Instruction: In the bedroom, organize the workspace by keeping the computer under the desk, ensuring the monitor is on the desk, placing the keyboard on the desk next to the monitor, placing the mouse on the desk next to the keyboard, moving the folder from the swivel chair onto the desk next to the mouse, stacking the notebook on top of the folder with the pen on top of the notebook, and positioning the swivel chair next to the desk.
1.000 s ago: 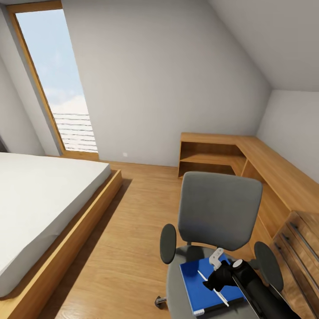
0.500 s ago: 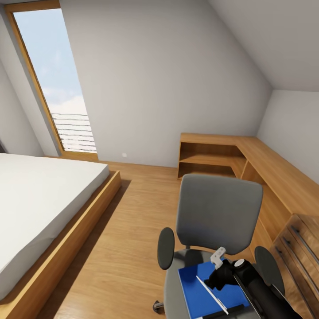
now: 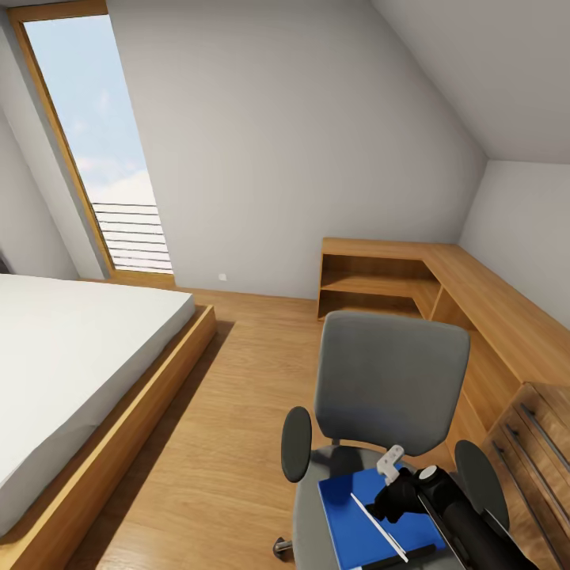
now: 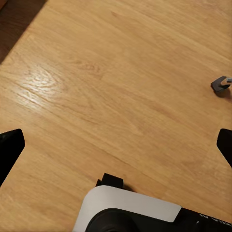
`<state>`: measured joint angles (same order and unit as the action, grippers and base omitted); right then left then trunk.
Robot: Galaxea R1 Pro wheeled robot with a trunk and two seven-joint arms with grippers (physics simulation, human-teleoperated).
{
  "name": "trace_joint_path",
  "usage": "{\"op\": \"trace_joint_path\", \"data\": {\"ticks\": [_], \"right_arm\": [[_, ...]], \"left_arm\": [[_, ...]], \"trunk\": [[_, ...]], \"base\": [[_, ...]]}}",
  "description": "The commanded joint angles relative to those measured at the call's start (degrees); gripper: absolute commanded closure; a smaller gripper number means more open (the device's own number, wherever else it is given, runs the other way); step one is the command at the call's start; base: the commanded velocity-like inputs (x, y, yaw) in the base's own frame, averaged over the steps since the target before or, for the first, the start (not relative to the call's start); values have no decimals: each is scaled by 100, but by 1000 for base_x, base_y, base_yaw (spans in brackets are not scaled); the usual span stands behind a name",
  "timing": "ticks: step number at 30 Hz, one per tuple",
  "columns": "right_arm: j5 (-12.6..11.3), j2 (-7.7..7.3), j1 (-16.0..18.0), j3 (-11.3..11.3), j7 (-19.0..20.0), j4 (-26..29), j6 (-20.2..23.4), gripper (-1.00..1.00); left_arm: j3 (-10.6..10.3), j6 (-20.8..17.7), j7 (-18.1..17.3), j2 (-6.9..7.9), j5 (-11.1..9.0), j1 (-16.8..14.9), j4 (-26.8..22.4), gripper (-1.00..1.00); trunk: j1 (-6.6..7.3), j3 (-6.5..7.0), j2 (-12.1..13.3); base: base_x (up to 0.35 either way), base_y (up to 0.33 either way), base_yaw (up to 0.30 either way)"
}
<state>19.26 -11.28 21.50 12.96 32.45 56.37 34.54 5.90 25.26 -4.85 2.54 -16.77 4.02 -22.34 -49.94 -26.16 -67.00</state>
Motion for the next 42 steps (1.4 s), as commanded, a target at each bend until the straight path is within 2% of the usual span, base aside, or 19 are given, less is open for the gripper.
{"op": "trace_joint_path", "data": {"ticks": [1, 10, 18, 42], "right_arm": [[61, -2, 4, 10, 42, 8, 11, -100], [54, 8, 4, 13, 36, 4, -89, -100], [59, 11, 4, 11, 29, 5, -287, -100], [61, 10, 5, 5, 33, 5, -333, -100]], "left_arm": [[13, -3, -51, -1, -60, 2, -8, -100], [11, 38, -51, 1, -62, 2, -46, -100], [15, 420, -47, -6, -63, 2, -165, -100], [19, 550, -28, -7, -70, 2, -188, -100]], "trunk": [[0, -5, -4], [0, -5, -4], [0, -5, -4], [-528, -436, -966]], "base": [[0, 0, 0], [0, 0, 0], [0, 0, 0], [0, 0, 0]]}}
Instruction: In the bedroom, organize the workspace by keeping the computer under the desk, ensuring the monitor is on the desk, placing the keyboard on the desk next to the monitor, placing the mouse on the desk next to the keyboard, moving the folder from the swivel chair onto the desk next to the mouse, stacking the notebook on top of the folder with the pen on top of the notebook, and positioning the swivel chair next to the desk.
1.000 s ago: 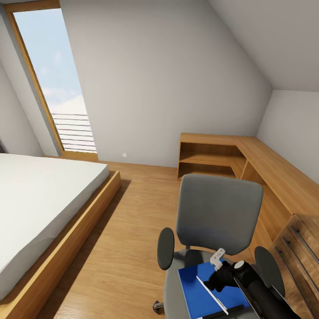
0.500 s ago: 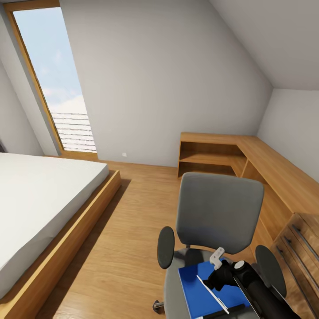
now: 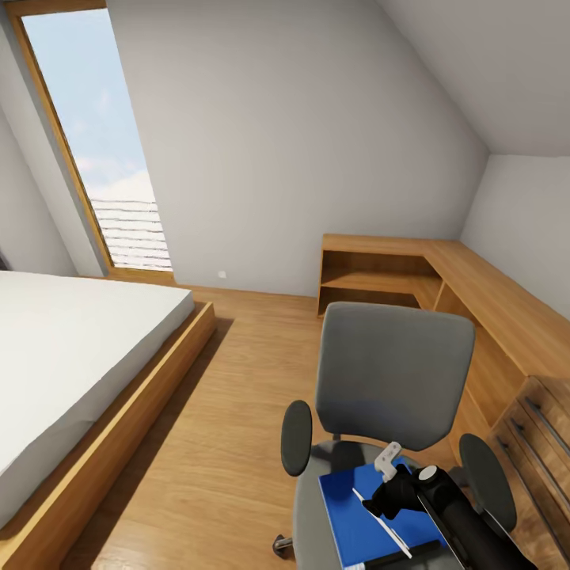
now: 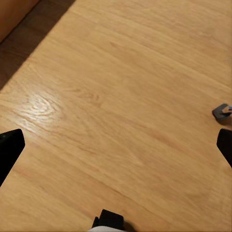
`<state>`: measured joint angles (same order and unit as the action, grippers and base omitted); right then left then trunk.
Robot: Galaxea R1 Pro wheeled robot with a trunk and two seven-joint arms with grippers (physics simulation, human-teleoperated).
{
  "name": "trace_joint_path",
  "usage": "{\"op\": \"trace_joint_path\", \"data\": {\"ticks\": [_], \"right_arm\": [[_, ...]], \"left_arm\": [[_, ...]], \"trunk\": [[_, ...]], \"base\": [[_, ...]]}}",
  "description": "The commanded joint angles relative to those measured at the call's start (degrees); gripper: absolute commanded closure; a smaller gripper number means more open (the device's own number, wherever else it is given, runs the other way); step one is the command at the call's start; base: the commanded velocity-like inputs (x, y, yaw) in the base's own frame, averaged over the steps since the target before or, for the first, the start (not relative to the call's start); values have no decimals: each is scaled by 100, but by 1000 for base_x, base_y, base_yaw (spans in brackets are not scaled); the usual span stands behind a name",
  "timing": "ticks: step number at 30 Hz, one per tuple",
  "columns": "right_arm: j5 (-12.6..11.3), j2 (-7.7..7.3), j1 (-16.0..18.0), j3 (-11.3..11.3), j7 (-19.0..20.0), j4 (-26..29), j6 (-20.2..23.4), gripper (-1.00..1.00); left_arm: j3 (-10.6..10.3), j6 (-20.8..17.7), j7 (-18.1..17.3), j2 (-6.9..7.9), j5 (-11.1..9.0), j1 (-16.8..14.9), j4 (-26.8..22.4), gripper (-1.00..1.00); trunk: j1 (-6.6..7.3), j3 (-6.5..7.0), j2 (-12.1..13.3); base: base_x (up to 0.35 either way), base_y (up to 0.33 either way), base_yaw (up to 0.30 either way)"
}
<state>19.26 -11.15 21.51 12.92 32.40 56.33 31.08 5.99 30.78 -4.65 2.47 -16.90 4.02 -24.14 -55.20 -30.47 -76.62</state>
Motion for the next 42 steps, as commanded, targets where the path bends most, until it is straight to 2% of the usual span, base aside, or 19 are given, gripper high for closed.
{"op": "trace_joint_path", "data": {"ticks": [1, 7, 9, 12, 15, 21, 25, 28, 34, 42], "right_arm": [[60, -3, 3, 9, 39, 10, 12, -100], [60, -6, 3, 9, 39, 10, 14, -100], [60, -4, 4, 9, 39, 10, 13, -100], [60, -3, 3, 9, 39, 10, 15, -100], [60, -2, 3, 13, 39, 10, 18, -100], [58, -4, 3, 12, 39, 10, 20, -100], [59, -8, 3, 10, 39, 10, 20, -100], [60, -9, 4, 10, 39, 10, 21, -100], [60, -4, 4, 10, 33, 10, 21, -100], [60, -9, 3, 9, 38, 10, 21, -100]], "left_arm": [[10, -4, -48, -1, -57, 2, -9, -100], [9, -19, -26, 10, -54, 2, -124, -100], [10, -41, -22, 12, -50, 2, -290, -100], [12, -269, -20, 52, -45, 2, -742, -100], [14, -714, -16, 115, -48, 2, -1133, -100], [49, -1972, -10, 215, -78, 2, -2166, -100], [220, -2663, -19, 228, -93, 2, -2948, -100], [366, -2970, -25, 223, -103, 2, -3350, -100], [518, -3221, -29, 211, -122, 2, -3673, -100], [555, -3265, -27, 203, -257, 2, -3591, -100]], "trunk": [[-23, -23, -45], [-155, -131, -285], [-199, -167, -365], [-265, -221, -486], [-330, -275, -606], [-440, -364, -807], [-440, -364, -807], [-440, -364, -807], [-440, -364, -807], [-440, -364, -807]], "base": [[0, 0, 0], [0, 0, 0], [0, 0, 0], [0, 0, 0], [0, 0, 0], [0, 0, 0], [0, 0, 0], [0, 0, 0], [0, 0, 0], [0, 0, 0]]}}
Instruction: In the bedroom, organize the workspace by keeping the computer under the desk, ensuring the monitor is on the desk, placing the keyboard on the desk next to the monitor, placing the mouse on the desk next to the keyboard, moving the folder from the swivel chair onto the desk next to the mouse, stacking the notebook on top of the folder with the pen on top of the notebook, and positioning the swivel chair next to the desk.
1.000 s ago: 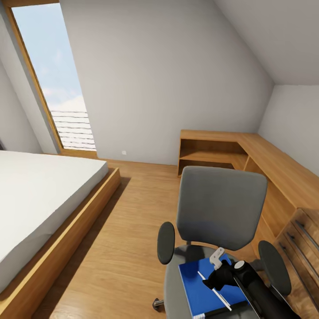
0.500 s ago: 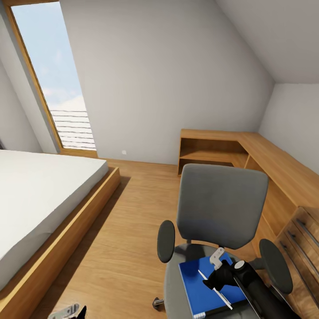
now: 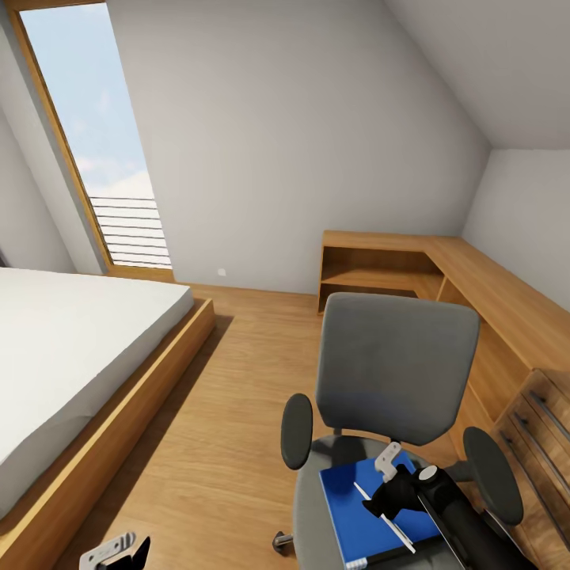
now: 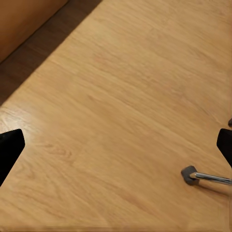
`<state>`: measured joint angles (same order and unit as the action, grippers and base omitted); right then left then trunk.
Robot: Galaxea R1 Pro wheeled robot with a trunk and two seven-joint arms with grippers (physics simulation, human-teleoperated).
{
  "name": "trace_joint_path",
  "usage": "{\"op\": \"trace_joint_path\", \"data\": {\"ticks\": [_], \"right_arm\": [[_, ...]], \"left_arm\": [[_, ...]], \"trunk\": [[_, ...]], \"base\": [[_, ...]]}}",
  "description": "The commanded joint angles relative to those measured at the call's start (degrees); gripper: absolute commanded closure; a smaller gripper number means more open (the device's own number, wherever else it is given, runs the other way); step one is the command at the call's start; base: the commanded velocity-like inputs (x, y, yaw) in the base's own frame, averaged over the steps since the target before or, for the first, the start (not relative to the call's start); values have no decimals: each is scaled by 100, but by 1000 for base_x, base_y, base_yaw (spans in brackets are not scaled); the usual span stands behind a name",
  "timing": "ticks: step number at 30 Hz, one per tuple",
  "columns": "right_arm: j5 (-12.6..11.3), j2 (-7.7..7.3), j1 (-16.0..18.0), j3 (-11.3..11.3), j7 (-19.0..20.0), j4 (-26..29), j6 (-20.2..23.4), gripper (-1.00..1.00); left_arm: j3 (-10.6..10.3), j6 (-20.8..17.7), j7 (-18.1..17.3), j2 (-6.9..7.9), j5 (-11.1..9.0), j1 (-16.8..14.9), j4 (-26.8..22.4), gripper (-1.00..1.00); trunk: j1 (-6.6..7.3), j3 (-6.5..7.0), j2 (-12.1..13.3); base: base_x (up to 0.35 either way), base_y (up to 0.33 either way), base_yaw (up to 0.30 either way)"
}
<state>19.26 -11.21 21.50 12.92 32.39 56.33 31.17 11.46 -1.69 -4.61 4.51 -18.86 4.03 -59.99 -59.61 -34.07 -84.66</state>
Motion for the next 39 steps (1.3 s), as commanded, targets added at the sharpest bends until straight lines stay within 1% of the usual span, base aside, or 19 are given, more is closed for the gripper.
{"op": "trace_joint_path", "data": {"ticks": [1, 5, 10, 18, 33, 39], "right_arm": [[60, -4, 3, 9, 39, 9, 12, -100], [60, -4, 3, 10, 39, 6, 12, -100], [60, 0, 3, 20, 35, 3, 12, -100], [60, 4, 4, 26, 31, 1, 17, -100], [60, 4, 5, 32, 38, 1, 27, -100], [60, 4, 4, 40, 39, 1, 35, -100]], "left_arm": [[9, -19, -31, -1, -91, 1, 1, -100], [12, -22, -28, -2, -191, 1, 34, -100], [14, -23, -23, -2, -242, 1, 73, -100], [14, -18, -21, -2, -264, 1, 159, -100], [20, -15, -31, -2, -275, 1, 179, -100], [22, -15, -36, -2, -282, 1, 180, -100]], "trunk": [[0, -4, -3], [0, -4, -3], [0, -4, -3], [0, -4, -3], [0, -4, -3], [-132, -112, -243]], "base": [[0, 0, 0], [0, 0, 0], [0, 0, 0], [0, 0, 0], [0, 0, 0], [0, 0, 0]]}}
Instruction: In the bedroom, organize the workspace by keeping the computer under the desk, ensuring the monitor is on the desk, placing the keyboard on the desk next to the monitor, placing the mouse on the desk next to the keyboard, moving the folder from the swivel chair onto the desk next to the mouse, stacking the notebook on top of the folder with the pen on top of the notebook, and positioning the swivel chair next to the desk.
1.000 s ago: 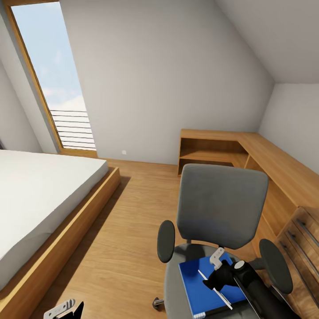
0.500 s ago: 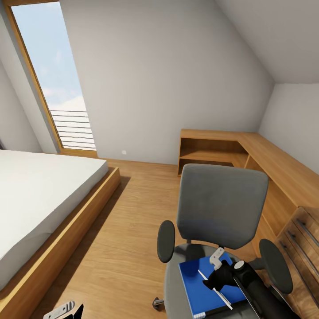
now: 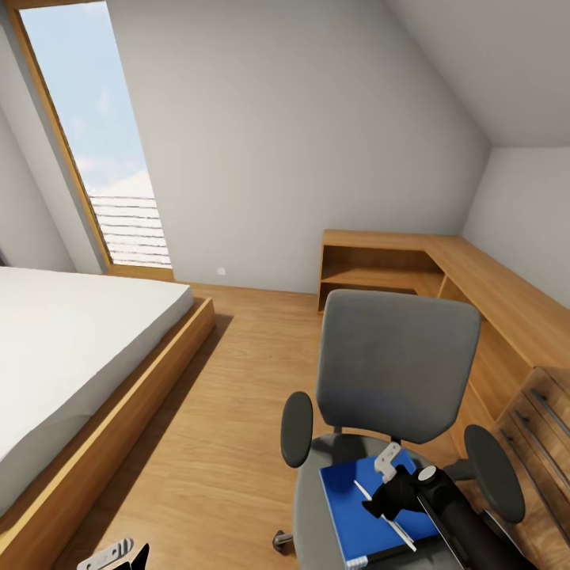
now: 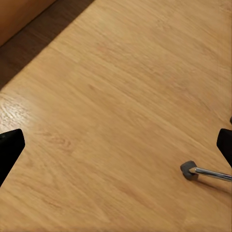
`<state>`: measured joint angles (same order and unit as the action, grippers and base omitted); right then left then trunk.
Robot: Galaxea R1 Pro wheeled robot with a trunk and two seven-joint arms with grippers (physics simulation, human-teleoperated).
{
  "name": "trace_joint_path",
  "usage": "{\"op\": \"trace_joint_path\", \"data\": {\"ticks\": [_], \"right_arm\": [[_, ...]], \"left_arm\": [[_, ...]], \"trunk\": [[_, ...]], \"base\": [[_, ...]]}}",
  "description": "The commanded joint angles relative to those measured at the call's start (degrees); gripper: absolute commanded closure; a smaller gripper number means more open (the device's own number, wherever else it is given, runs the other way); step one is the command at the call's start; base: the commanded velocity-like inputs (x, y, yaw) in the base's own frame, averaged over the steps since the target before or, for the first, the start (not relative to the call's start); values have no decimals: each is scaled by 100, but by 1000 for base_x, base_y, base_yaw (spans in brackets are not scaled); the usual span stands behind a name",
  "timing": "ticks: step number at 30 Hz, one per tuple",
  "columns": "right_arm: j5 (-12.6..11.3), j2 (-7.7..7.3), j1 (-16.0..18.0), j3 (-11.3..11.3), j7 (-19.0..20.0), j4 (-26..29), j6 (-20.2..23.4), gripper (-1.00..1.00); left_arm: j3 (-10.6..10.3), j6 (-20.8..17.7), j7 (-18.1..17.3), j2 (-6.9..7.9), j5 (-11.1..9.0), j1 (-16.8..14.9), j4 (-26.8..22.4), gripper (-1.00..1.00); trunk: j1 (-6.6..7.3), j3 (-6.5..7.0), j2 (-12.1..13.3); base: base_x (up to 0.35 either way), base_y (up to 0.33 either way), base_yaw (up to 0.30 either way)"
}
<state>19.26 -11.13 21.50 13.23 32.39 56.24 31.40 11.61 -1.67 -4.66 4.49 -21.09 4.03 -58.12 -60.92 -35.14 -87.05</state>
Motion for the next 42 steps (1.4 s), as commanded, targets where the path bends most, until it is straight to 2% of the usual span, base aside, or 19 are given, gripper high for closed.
{"op": "trace_joint_path", "data": {"ticks": [1, 13, 20, 33, 42], "right_arm": [[60, -3, 4, 10, 39, 9, 13, -100], [60, -3, 3, 13, 39, 9, 15, -100], [62, -3, 3, 13, 39, 9, 15, -100], [62, -3, 3, 13, 39, 9, 15, -100], [64, -3, 3, 13, 39, 9, 15, -100]], "left_arm": [[8, -18, -30, -1, -60, 1, -6, -100], [8, -18, -26, -1, -62, 1, 2, -100], [15, -18, -13, -1, -65, 1, 3, -100], [149, -18, -15, -1, -110, 1, 3, -100], [164, -18, -17, -1, -114, 1, 3, -100]], "trunk": [[-23, -23, -44], [-45, -41, -84], [-198, -167, -365], [-198, -167, -365], [-396, -328, -726]], "base": [[0, 0, 0], [0, 0, 0], [0, 0, 0], [0, 0, 0], [0, 0, 0]]}}
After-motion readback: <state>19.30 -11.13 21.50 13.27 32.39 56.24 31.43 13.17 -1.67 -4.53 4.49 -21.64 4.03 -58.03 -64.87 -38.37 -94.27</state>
